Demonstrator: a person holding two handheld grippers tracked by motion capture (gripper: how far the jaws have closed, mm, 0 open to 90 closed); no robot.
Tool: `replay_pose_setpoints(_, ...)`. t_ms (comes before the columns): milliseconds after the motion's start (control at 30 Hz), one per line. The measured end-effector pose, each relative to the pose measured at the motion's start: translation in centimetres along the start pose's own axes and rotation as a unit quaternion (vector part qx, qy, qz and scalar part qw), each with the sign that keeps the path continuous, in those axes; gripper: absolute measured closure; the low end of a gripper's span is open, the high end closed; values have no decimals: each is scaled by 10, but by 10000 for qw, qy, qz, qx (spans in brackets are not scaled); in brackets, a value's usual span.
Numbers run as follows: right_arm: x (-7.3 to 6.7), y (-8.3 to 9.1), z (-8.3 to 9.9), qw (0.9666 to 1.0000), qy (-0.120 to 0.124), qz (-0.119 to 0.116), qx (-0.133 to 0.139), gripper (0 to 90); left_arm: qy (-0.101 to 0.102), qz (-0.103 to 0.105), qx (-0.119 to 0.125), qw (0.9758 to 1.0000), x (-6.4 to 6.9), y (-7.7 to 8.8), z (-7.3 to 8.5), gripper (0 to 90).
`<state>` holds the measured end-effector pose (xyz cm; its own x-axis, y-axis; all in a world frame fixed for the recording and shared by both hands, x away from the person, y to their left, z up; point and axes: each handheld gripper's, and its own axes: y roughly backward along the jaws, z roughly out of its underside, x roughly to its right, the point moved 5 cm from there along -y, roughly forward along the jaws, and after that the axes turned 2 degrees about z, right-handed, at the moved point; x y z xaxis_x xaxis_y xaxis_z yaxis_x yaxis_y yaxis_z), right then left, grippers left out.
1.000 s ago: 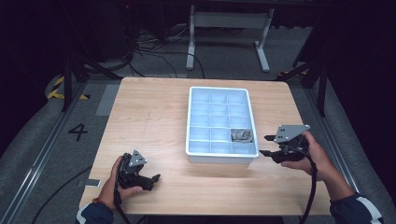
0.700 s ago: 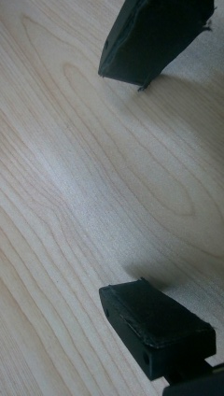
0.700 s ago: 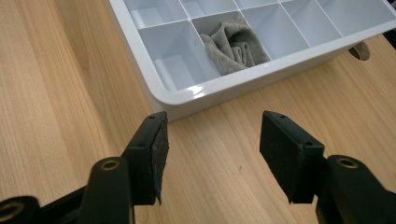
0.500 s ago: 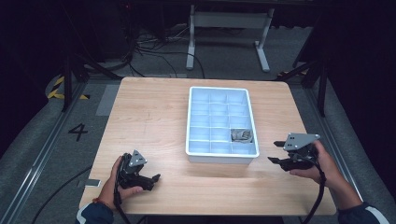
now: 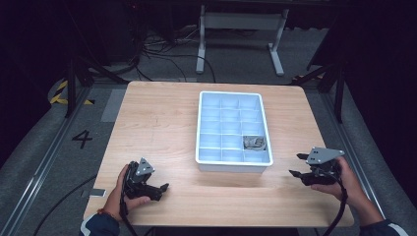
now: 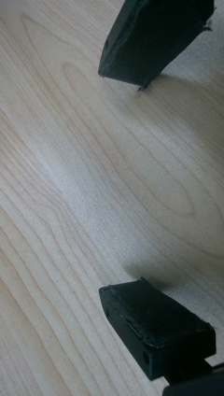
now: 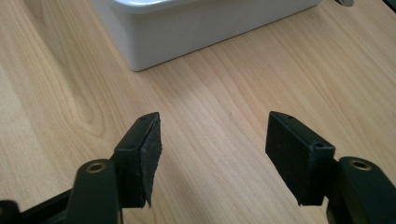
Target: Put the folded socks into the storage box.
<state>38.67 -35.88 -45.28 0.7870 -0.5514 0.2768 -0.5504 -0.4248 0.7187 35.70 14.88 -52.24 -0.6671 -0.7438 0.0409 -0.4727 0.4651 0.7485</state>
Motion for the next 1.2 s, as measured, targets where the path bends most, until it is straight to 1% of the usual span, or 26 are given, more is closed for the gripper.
replay_pose_setpoints(33,-1,0,2,10000,-30,37,48,342,-31,-2,0,10000,0,0,0,5)
replay_pose_setpoints(100,-1,-2,6,9999,-49,116,57,336,-29,-4,0,10000,0,0,0,4)
replay_pose_setpoints(200,-2,-3,13,9998,-139,140,64,322,-27,-4,-5,10000,0,0,0,4)
replay_pose_setpoints(300,-1,-6,21,9995,-201,218,57,302,-29,-6,-2,10000,0,0,0,4)
replay_pose_setpoints(333,-2,-8,24,9995,-242,195,49,301,-16,-5,-9,10000,0,0,0,5)
replay_pose_setpoints(400,-2,-12,33,9994,-240,234,-75,291,-24,-8,-4,10000,0,0,0,5)
replay_pose_setpoints(500,-4,-15,42,9990,-329,240,-197,282,-27,-5,-3,10000,0,0,0,5)
replay_pose_setpoints(533,-4,-15,46,9988,-356,241,-218,276,-22,-9,-2,10000,0,0,0,5)
replay_pose_setpoints(600,-6,-15,52,9984,-483,203,-193,274,-24,-9,-3,10000,0,0,0,4)
replay_pose_setpoints(667,-7,-14,57,9983,-497,206,-210,266,18,-10,-16,10000,0,0,0,4)
replay_pose_setpoints(733,-8,-12,62,9979,-572,234,-217,264,12,-14,-3,10000,0,0,0,5)
replay_pose_setpoints(767,-7,-11,65,9978,-609,237,-144,261,16,-14,-12,10000,0,0,0,4)
replay_pose_setpoints(833,-6,-8,70,9967,-778,215,-126,258,17,-14,-12,10000,0,0,0,5)
replay_pose_setpoints(933,-4,-5,78,9951,-973,177,-21,244,8,-13,-6,10000,0,0,0,4)
replay_pose_setpoints(967,-4,-5,78,9951,-973,177,-21,244,8,-13,-6,10000,0,0,0,4)
replay_pose_setpoints(1033,-3,-4,82,9940,-1080,143,51,241,9,-11,-4,10000,0,0,0,4)
replay_pose_setpoints(1167,-3,-3,87,9923,-1221,135,155,213,18,-18,-6,10000,0,0,0,4)
replay_pose_setpoints(1200,-2,-3,89,9911,-1310,121,208,207,28,-29,0,10000,0,0,0,4)
